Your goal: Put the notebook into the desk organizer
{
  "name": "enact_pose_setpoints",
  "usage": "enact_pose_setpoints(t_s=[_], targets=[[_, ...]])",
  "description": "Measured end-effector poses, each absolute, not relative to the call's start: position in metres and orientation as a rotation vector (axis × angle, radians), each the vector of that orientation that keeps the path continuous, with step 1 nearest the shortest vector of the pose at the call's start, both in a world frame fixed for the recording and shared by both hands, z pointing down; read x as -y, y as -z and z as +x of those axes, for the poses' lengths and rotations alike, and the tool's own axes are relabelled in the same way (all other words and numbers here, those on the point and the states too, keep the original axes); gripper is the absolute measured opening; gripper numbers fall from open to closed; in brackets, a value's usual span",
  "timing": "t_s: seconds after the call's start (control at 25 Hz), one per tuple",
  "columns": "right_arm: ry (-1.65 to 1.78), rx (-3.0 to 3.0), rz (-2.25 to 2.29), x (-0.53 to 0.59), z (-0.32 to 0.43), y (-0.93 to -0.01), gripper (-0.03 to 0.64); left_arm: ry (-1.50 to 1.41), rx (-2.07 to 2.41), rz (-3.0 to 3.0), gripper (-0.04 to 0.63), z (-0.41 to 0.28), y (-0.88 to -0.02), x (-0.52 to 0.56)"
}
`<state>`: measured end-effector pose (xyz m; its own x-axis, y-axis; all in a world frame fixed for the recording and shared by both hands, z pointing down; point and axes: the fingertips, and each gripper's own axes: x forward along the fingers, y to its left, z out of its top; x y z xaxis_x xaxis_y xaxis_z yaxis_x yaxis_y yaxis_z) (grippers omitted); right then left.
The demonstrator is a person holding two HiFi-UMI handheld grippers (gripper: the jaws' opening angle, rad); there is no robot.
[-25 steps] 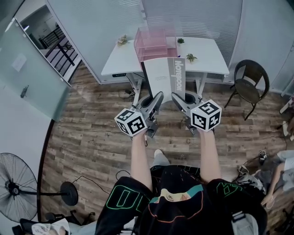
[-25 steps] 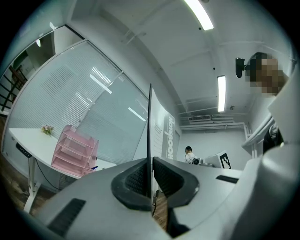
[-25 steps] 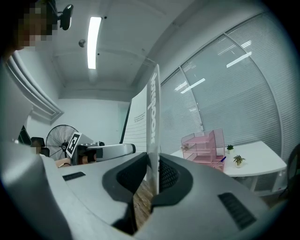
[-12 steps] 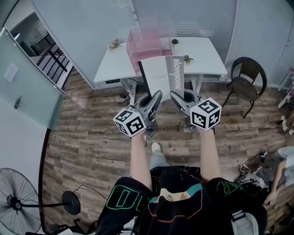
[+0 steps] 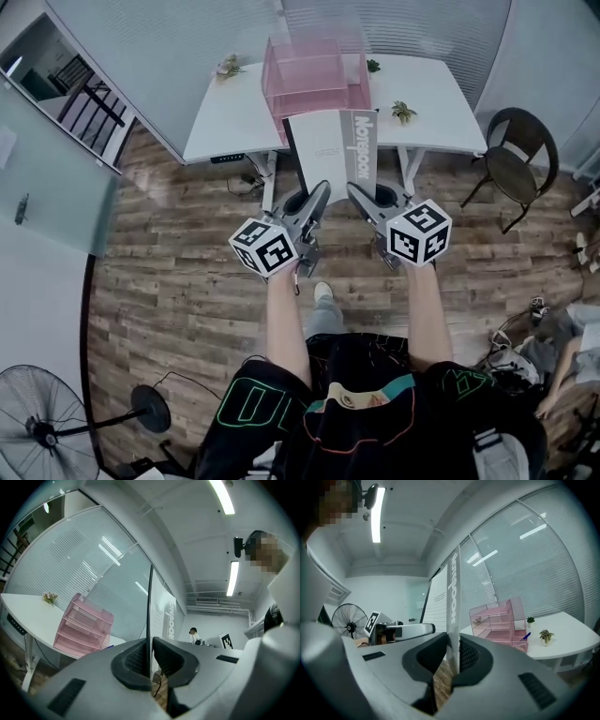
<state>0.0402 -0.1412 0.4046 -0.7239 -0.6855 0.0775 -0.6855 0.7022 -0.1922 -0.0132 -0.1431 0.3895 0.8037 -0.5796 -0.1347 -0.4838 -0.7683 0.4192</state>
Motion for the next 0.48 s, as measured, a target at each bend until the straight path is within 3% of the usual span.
enact_pose_setpoints(t_s=[0.48], targets=[[-0.331, 2.839, 1.213, 0.259, 0.004, -0.411, 0.035, 0.371, 0.767, 2.577, 0.014, -0.05, -0.398, 0.263]])
